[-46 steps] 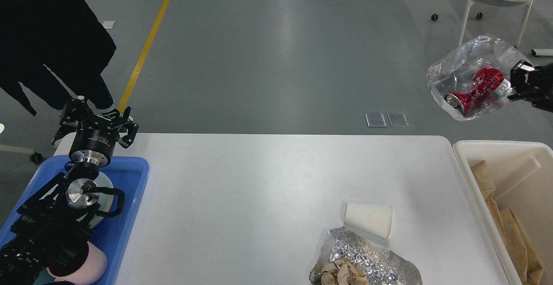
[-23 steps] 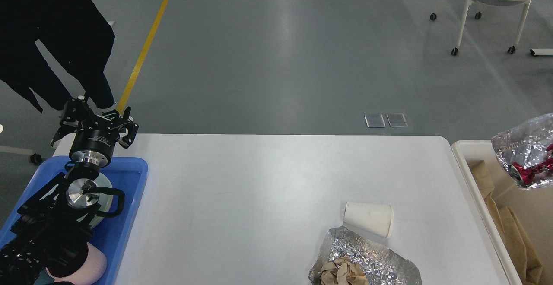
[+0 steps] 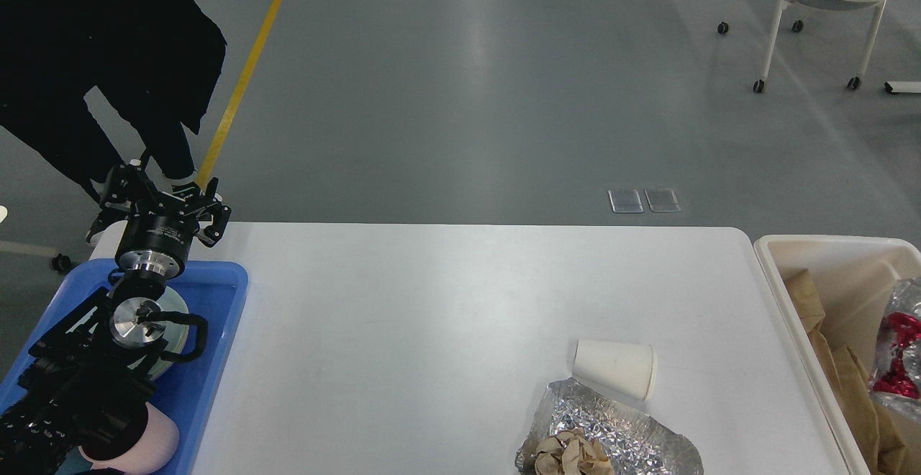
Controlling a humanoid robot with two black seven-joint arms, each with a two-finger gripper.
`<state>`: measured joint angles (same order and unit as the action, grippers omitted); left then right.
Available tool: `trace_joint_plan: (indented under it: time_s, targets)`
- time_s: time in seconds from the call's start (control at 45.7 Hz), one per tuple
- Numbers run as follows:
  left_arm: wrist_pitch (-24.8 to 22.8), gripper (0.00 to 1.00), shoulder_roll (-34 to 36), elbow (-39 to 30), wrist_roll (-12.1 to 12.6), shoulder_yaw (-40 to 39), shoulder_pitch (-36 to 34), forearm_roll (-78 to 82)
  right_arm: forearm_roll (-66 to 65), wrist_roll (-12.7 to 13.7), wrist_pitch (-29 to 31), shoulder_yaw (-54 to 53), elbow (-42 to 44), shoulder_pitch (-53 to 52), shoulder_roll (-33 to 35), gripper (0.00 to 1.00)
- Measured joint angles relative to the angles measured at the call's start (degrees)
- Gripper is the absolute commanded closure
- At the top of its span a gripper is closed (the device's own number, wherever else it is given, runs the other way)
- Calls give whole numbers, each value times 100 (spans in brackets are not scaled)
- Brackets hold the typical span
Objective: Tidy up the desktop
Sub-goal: 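Raise the right gripper out of the bin and over the table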
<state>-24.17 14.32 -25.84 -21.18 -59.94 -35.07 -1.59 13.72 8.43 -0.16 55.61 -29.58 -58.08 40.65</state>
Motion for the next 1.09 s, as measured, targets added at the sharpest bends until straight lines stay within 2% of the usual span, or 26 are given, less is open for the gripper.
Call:
trace_joint_plan:
  time_s: [0.241,0.459,0.678,0.809,0.984,1.094]
  targets:
    - [0,3,0,0,0,0,0,1,0,0,50,-420,-71,-386,-469,0]
    - [0,3,0,0,0,0,0,0,-49,0,178,-292,-742,-1817,-1308,0]
    - [0,3,0,0,0,0,0,0,-30,0,529,652,-1730,-3450,-2197,0]
    - [0,3,0,0,0,0,0,1,-15,0,1360,844,-2526,-4532,-2310,0]
    - [0,3,0,0,0,0,0,0,-9,-2,3249,882,-3129,-5625,-2328,0]
    - [0,3,0,0,0,0,0,1,-6,-7,4184,893,-3364,-6071,-2336,0]
